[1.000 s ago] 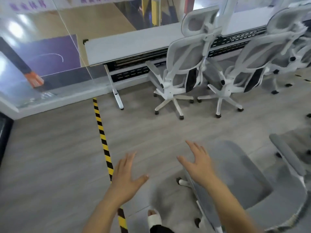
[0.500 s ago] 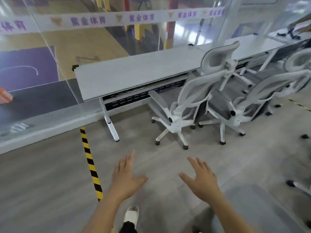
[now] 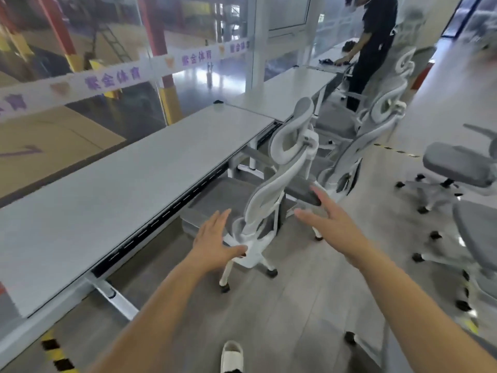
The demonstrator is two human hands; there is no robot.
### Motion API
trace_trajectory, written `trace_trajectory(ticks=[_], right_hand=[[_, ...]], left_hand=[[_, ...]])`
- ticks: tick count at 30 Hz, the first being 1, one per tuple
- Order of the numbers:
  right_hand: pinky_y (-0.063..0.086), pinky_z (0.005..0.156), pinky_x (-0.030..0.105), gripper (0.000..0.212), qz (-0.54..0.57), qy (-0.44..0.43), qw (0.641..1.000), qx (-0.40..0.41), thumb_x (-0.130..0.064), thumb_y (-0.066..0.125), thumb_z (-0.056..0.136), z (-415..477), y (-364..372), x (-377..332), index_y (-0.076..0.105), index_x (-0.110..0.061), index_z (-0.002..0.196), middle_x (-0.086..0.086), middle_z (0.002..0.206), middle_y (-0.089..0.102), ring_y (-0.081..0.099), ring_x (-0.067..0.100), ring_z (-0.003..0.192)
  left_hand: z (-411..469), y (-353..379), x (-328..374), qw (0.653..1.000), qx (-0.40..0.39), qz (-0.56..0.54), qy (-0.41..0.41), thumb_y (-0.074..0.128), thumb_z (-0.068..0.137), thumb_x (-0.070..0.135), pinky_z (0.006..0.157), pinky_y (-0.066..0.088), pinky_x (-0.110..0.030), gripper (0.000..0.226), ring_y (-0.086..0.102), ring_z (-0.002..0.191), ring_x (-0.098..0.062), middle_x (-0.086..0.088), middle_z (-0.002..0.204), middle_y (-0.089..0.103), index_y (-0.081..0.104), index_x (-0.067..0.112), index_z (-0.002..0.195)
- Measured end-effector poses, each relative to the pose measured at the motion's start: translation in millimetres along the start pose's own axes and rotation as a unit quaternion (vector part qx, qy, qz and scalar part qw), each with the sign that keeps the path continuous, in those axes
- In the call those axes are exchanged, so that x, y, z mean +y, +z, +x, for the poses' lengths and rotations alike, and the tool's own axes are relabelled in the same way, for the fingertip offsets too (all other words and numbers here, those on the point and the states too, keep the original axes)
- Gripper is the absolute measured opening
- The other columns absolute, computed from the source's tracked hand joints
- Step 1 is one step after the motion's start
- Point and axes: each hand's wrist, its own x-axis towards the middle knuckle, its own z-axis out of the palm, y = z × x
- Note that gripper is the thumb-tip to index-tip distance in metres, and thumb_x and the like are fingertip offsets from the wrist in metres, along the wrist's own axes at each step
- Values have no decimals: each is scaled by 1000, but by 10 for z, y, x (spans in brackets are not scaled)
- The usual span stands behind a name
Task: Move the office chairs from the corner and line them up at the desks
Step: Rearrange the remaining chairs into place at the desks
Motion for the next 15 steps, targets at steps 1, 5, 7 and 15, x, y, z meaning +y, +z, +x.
trace_trajectory(ticks=[1, 5, 7, 15], right_hand=[[31, 108, 36, 83, 34, 5, 999, 14, -61, 70, 76, 267, -26, -51, 25, -51, 145, -20, 155, 23, 25, 10, 142], [33, 109, 43, 92, 134, 17, 988, 69, -62, 73, 73, 1238, -66, -351, 22, -45, 148, -19, 150, 28, 32, 10, 136], [38, 106, 45, 103, 189, 22, 979, 77, -66, 77, 65, 1843, -93, -479, 23, -41, 148, -14, 146, 39, 42, 12, 130], [39, 78, 45, 71, 222, 178, 947, 151, -57, 69, 68, 2967, 5, -814, 44, -27, 127, -2, 109, 52, 50, 26, 98]], left_hand=[[196, -39, 28, 1000, -15, -12, 4, 76, 76, 46, 122, 11, -45, 102, 2, 150, -16, 7, 164, 3, 10, 39, 154], [821, -168, -11, 997, -77, -31, 2, 79, 69, 49, 120, 18, -48, 107, 6, 150, -14, 8, 163, 6, 13, 41, 152], [1100, -234, -109, 995, -99, -33, 2, 78, 61, 58, 120, 20, -48, 112, 6, 149, -13, 13, 162, 5, 12, 46, 150], [2028, -212, -159, 979, -194, -45, 41, 81, 70, 48, 119, 22, -45, 104, 13, 148, -17, 10, 161, 10, 18, 37, 152]])
